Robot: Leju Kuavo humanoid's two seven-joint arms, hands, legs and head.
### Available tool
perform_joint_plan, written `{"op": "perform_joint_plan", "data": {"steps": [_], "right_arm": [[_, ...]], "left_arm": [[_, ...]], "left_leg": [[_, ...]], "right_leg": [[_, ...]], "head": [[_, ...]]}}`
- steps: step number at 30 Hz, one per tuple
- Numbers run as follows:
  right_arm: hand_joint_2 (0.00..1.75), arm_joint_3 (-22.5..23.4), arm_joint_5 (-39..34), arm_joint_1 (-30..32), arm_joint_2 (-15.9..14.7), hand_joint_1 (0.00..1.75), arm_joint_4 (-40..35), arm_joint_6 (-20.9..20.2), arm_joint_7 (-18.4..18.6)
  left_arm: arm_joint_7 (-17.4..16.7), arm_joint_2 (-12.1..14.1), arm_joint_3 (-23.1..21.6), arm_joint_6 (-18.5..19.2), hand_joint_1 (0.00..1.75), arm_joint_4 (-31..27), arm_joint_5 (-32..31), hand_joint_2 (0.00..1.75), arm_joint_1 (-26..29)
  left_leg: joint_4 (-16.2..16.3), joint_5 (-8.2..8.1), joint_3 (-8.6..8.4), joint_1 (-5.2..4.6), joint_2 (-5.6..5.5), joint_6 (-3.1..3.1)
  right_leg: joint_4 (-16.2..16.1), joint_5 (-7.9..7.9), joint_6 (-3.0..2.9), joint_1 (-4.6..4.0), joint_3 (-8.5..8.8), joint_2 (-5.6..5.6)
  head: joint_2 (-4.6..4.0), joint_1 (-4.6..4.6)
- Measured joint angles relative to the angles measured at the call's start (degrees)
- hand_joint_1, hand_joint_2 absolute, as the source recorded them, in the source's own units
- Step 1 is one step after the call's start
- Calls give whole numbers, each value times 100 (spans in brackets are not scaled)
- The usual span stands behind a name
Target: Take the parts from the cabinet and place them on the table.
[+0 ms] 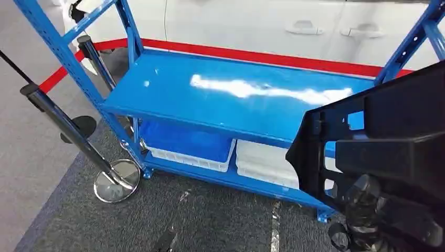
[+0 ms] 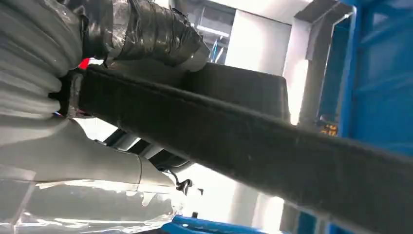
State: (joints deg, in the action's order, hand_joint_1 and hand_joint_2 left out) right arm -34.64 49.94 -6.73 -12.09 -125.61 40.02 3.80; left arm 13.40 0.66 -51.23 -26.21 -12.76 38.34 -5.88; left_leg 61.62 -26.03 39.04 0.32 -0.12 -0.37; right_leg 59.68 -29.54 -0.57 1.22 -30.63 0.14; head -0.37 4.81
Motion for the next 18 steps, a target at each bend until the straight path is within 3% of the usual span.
{"op": "perform_joint_plan", "data": {"steps": [2,3,4,5,6,8,9,10,11,13,14,15,16,17,18], "right_arm": [[175,0,-102,14,41,164,-55,-2,-61],[175,0,-131,24,55,164,-66,-2,-68],[175,0,-148,36,70,164,-68,-2,-68],[175,0,-155,48,83,164,-68,-2,-68],[175,0,-157,52,85,164,-68,-2,-68],[175,0,-177,54,85,164,-96,-2,-76],[175,0,-192,55,92,164,-111,-2,-96],[175,0,-210,63,103,164,-122,-2,-127],[175,0,-256,63,120,164,-142,0,-153],[175,0,-353,71,138,164,-146,0,-213],[175,0,-409,79,138,164,-146,-2,-247],[175,0,-474,111,138,164,-144,0,-278],[175,0,-549,110,138,164,-146,0,-328],[175,0,-634,114,140,164,-146,0,-374],[175,0,-716,127,140,164,-146,0,-411]], "left_arm": [[-26,0,0,9,0,-2,-4,175,-4],[-35,0,0,9,0,-2,-7,175,-9],[-39,0,0,15,0,-2,-9,175,-10],[-44,0,0,15,0,-2,-11,175,-10],[-44,-2,0,15,0,-2,-13,175,-9],[-46,-2,0,15,0,-2,-15,175,-14],[-46,0,0,15,0,-2,-15,175,-20],[-48,31,0,15,0,0,-17,175,-30],[-46,15,0,15,0,-2,-20,175,-42],[-50,15,0,15,0,-2,-17,175,-55],[-50,-13,0,17,0,-2,-17,175,-42],[-52,-4,0,26,0,0,-15,175,-42],[-54,0,0,28,0,0,-13,175,-35],[-54,4,0,24,0,0,-4,175,-39],[-50,4,0,30,0,0,-2,175,-40]], "left_leg": [[736,-689,182,7,1,-45],[1145,-904,257,7,1,-53],[1431,-959,277,6,1,-47],[1553,-881,225,4,0,-27],[1464,-670,72,-3,-1,9],[821,-310,-469,-50,-6,132],[308,-323,-862,-96,-7,231],[-173,-529,-1162,-130,7,325],[-490,-611,-1325,-135,4,293],[-528,-498,-1268,-229,-10,328],[-686,-372,-1253,-168,3,344],[-716,-269,-1262,-136,48,331],[-724,-207,-1176,-131,44,383],[-698,-136,-1074,-123,50,409],[-672,-81,-978,-122,53,404]], "right_leg": [[4,119,-48,-16,-138,-7],[8,183,-58,-35,-187,-15],[11,243,-69,-59,-275,-23],[23,313,-80,-83,-372,-26],[24,375,-88,-110,-473,-25],[33,501,-98,-168,-643,-15],[37,555,-102,-166,-678,-12],[36,588,-80,-195,-700,-20],[15,642,-46,-150,-685,-43],[-77,785,17,-79,-687,-70],[-79,804,52,-130,-716,-62],[-6,618,68,-93,-757,-36],[199,286,82,-106,-815,-28],[612,-124,107,-87,-913,-24],[1032,-394,134,-63,-998,-25]], "head": [[0,15],[0,6],[2,13],[2,13],[0,9],[0,7],[0,11],[2,-4],[2,4],[0,7],[0,9],[0,9],[0,-11],[2,-24],[0,-26]]}}
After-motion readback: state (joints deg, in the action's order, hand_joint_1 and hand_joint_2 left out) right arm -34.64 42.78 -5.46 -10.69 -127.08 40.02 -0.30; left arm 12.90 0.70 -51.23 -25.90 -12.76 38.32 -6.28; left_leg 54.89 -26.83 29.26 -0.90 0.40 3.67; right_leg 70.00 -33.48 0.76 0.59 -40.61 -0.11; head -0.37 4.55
